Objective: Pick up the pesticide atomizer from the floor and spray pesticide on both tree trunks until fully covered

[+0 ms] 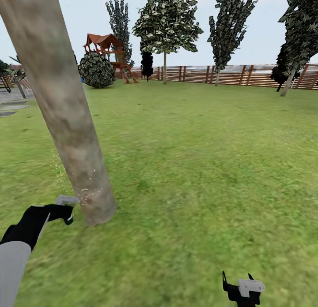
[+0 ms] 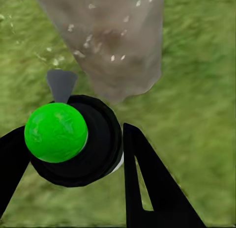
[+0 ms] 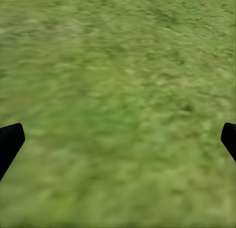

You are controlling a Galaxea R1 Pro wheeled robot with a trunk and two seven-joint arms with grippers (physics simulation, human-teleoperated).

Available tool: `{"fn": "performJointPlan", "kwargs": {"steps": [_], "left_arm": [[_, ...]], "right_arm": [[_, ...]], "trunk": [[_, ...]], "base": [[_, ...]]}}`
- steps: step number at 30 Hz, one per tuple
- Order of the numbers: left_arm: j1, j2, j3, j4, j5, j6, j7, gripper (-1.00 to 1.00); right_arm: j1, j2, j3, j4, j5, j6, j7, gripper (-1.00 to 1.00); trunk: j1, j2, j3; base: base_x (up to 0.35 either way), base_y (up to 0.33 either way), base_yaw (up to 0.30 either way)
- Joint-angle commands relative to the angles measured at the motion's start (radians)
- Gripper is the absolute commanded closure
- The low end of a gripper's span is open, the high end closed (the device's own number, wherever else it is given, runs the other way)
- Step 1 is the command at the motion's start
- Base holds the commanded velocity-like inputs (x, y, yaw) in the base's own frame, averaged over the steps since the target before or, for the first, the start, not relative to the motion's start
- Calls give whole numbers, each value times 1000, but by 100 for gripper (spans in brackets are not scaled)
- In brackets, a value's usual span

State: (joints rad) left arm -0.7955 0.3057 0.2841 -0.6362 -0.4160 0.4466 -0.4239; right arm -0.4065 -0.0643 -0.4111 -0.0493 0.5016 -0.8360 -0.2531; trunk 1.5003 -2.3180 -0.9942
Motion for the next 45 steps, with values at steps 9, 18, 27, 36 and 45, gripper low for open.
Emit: {"fn": "performJointPlan", "kwargs": {"steps": [9,18,27,36,45], "left_arm": [[-3,-27,-11,10,-1,9,-5,100],[6,86,-15,3,0,5,-7,100],[-7,31,-10,-3,2,12,-4,100],[-1,34,-11,-56,0,14,-4,100],[-52,-35,-29,-172,2,123,-4,100]], "right_arm": [[0,0,0,2,1,2,1,-100],[0,1,1,2,1,2,2,-100],[0,0,0,2,0,2,1,-100],[0,0,0,2,0,3,1,-100],[0,0,0,2,0,3,1,-100]], "trunk": [[0,0,0],[0,0,0],[0,0,0],[0,0,0],[0,0,0]], "base": [[0,0,0],[0,0,0],[0,0,0],[-126,55,0],[-2,1,0]]}}
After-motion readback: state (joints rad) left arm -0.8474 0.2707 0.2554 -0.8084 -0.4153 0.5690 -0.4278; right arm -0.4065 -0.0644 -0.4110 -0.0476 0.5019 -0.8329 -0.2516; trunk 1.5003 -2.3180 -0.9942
